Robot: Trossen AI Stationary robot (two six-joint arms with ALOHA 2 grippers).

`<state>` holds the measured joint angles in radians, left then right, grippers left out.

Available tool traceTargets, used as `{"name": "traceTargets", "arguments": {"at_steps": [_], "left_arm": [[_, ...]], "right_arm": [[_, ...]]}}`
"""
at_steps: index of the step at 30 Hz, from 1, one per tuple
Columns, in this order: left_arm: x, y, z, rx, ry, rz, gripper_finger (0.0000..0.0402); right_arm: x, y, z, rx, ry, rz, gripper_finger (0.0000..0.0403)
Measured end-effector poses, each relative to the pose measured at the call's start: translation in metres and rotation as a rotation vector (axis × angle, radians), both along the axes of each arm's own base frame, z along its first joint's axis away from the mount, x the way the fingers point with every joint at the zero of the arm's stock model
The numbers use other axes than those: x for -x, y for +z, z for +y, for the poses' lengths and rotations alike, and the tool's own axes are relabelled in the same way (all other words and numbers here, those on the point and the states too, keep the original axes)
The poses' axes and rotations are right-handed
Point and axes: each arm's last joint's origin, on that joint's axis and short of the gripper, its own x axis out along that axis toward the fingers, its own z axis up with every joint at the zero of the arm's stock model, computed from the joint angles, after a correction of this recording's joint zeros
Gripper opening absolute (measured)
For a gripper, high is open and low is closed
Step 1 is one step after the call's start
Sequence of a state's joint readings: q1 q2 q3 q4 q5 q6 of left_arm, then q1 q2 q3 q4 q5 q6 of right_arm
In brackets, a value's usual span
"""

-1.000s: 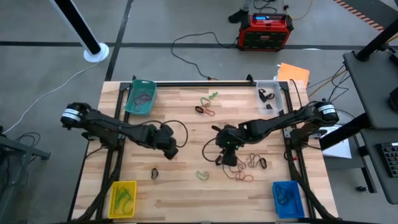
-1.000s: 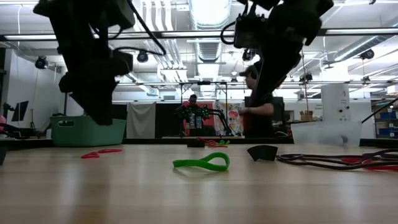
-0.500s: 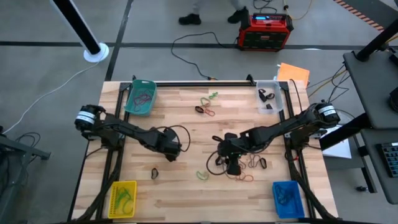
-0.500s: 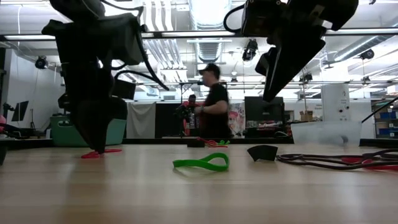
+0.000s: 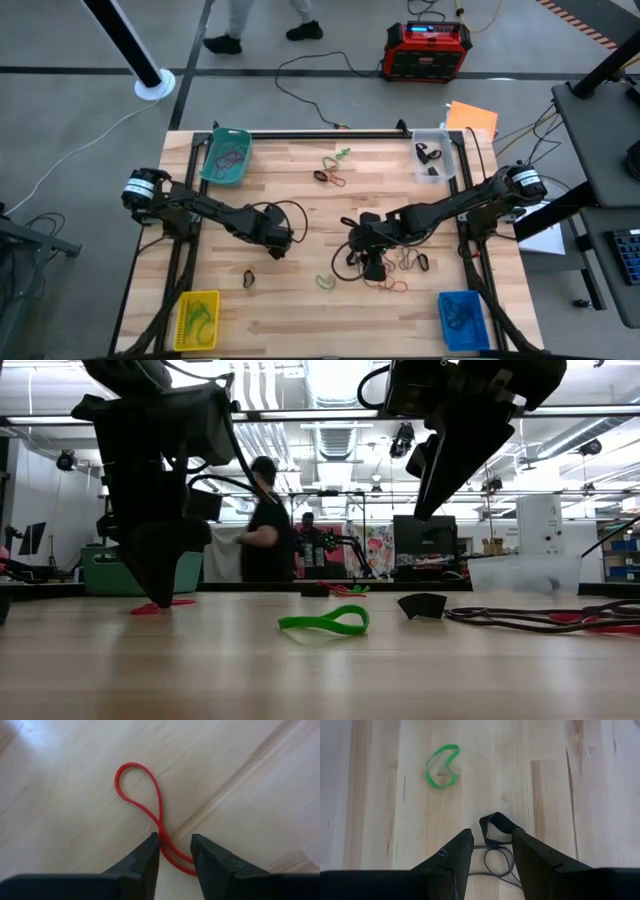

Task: Sort rubber bands into baskets
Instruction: Put the red rubber band into the green bin

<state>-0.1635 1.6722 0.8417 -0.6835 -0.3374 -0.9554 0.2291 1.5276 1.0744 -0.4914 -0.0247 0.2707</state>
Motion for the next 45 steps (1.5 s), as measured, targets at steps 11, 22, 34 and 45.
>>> {"name": "traceTargets", "arguments": {"at_steps": [11, 22, 34, 45], "left_arm": [[0.0, -0.001, 0.002, -0.039, -0.023, 0.0, 0.0004], [0.0, 0.004, -0.003, -0.067, -0.066, -0.023, 0.0], [0.013, 0.054, 0.001, -0.115, -0.153, -0.181, 0.0], [0.041, 0.106, 0.032, -0.163, -0.127, -0.338, 0.0]], "right_arm": [[0.0, 0.0, 0.0, 0.009, 0.014, -0.005, 0.0125], [0.0, 0.0, 0.0, 0.017, 0.027, -0.008, 0.013], [-0.001, 0.001, 0.0, 0.025, 0.044, -0.022, 0.0123], [-0.01, 0.007, 0.002, 0.062, 0.133, -0.158, 0.0123]]}}
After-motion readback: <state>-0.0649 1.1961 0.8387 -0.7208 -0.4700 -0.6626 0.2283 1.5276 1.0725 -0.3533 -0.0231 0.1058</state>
